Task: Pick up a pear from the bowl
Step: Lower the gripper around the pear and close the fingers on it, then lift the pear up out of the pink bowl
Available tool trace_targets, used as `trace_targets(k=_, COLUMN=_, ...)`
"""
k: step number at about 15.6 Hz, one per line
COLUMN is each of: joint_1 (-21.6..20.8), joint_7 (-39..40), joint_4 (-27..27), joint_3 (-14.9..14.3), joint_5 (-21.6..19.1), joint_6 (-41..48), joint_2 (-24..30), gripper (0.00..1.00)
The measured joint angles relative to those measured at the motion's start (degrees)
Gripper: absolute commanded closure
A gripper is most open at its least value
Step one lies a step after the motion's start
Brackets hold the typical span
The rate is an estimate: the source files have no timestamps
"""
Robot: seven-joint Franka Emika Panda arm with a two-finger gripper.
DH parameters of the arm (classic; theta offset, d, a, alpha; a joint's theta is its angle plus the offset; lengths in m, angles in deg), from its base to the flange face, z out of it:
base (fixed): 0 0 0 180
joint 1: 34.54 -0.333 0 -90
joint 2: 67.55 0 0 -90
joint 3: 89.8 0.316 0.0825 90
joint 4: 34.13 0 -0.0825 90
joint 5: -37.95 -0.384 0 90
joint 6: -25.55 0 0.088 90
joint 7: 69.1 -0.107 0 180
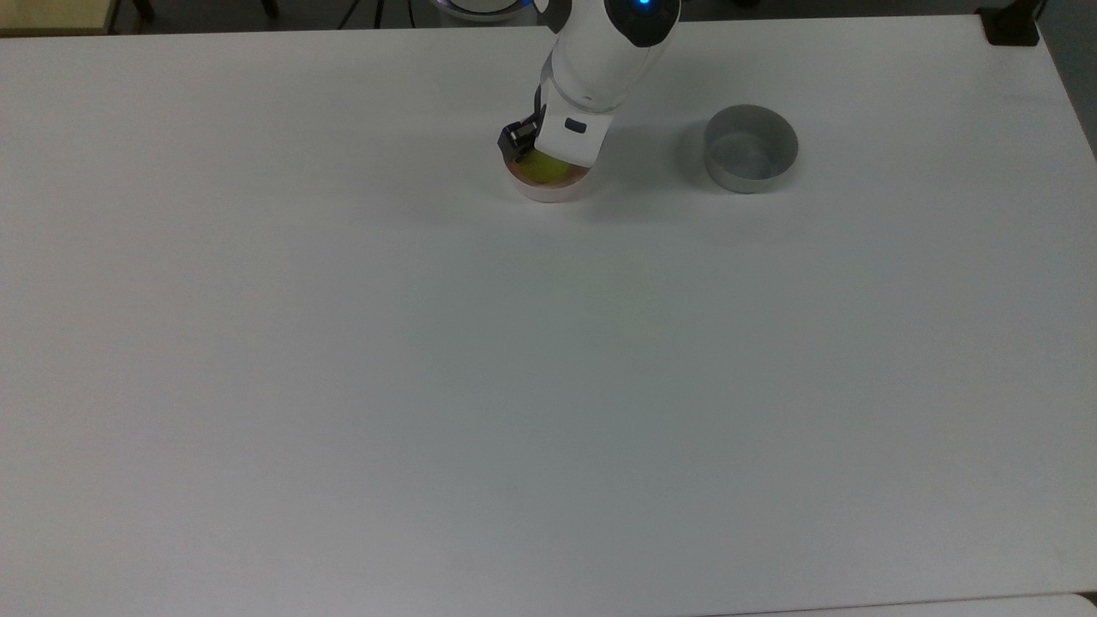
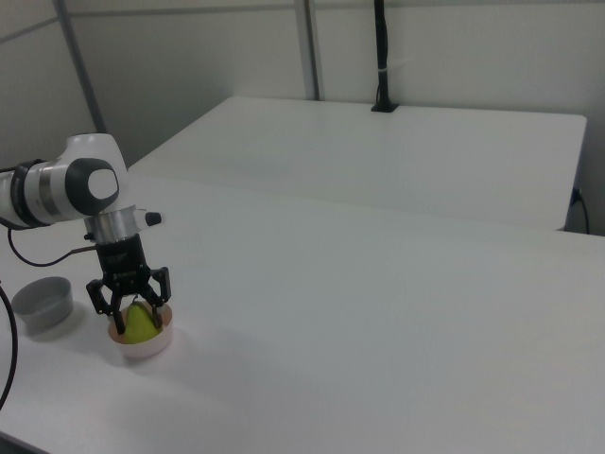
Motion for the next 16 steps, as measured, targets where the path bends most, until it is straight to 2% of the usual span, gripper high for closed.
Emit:
trace_targets(k=2, joint_1=0.0, joint_7=0.0, joint_4=0.0, joint_3=0.0, joint_5=0.0, joint_6=0.0, joint_2=0.0, gripper=0.60)
trace_targets(k=6, joint_1=0.0, joint_7=0.0, joint_4=0.1, joint_3=0.0, joint_5=0.0, joint_6=0.0, joint_2=0.1, gripper=0.73)
trace_targets(k=12, joint_1=0.0, joint_7=0.0, joint_4=0.5, joint_3=0.0, joint_5=0.0, joint_6=0.1, joint_2=1.1, gripper=0.73)
trace_targets(k=16, joint_1=0.0, joint_7=0.7, joint_4=3.2, joint_3=0.0, joint_5=0.0, joint_6=4.5, joint_2=3.7, gripper=0.73)
